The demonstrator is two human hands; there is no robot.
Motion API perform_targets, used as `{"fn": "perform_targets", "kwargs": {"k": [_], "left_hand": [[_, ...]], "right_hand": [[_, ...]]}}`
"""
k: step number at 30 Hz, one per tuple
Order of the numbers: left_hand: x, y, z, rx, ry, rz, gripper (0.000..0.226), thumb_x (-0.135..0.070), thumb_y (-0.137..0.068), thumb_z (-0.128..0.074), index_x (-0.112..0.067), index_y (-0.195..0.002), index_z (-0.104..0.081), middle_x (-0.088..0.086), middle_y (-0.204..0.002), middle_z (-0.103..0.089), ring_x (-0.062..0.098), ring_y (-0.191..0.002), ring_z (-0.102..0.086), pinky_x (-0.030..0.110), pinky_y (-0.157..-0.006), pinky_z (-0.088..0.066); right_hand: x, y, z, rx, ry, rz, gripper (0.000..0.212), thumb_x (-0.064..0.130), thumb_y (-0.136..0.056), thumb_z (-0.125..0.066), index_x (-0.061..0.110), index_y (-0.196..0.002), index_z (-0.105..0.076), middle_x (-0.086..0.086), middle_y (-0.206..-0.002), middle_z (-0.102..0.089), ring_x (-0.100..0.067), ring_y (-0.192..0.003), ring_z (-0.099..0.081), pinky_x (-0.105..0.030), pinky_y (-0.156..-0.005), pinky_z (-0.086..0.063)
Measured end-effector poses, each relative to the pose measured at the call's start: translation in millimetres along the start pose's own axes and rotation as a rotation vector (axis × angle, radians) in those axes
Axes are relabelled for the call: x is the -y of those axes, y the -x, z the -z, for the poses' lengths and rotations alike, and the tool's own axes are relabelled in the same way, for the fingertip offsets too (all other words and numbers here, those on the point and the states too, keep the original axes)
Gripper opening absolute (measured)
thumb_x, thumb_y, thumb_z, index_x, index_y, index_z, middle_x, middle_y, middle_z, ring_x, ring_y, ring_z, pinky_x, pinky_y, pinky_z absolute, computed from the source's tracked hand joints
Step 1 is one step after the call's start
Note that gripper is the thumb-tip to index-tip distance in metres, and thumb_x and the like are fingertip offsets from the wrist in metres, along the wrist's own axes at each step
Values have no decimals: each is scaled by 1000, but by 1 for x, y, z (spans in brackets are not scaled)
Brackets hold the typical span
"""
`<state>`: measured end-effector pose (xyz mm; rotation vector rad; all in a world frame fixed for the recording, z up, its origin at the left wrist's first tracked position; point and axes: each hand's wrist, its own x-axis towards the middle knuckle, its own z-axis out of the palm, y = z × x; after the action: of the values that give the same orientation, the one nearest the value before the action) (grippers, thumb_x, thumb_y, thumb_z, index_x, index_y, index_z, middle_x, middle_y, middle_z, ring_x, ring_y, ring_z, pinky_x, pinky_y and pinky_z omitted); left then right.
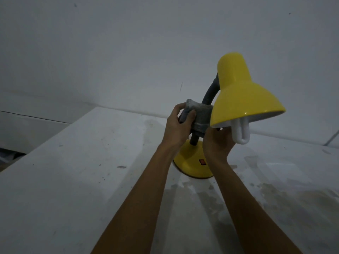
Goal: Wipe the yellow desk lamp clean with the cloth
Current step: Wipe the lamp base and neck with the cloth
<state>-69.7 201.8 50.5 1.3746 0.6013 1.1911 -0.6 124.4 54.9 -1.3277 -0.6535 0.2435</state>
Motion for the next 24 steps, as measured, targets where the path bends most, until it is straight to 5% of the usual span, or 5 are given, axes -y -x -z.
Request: {"fn": "perform_targets", "kwargs": {"k": [2, 5, 11, 16, 24], "left_hand": [[2, 1, 1, 8, 11, 2, 31, -19, -102, -60, -10, -132, -59, 14, -119, -72, 18, -96, -74, 38, -83, -63], [3, 4, 9, 3, -37, -39, 30, -22, -101, -61, -13, -129, -67, 5, -118, -74, 17, -108, -71, 34, -93, -60], [3, 7, 32, 167, -359, -135, 36, -29, -100, -60, -18, -134, -66, 3, -119, -75, 11, -104, -72, 34, -97, -57], [-1, 12, 49, 506, -652, 189, 99, -52, -60, -73, -26, -150, -43, -4, -141, -55, 19, -130, -54, 32, -99, -47], [5, 23, 49, 535, -732, 235, 143, -51, -53, -90, -36, -161, 2, -1, -155, -44, 22, -136, -49, 39, -108, -48]], "right_hand": [[-2, 3, -10, 33, 48, 207, 14, 15, -104, -46, 5, -114, -52, -13, -114, -64, -17, -111, -61, -15, -95, -45], [2, 16, -32, 94, 62, 406, 30, 21, -103, -52, 41, -124, -45, 28, -123, -50, -2, -120, -52, -16, -105, -40], [15, 0, -20, 238, 57, 212, 31, 16, -99, -61, 39, -79, -51, 23, -80, -56, 17, -69, -59, -7, -66, -47], [8, -1, -14, 240, 190, 265, 22, 18, -101, -59, 23, -79, -60, 19, -69, -56, 20, -71, -55, -7, -73, -45], [-17, -2, -7, 272, 564, 301, 14, 42, -100, -54, 29, -96, -50, -9, -105, -70, -30, -97, -66, -48, -84, -54]]}}
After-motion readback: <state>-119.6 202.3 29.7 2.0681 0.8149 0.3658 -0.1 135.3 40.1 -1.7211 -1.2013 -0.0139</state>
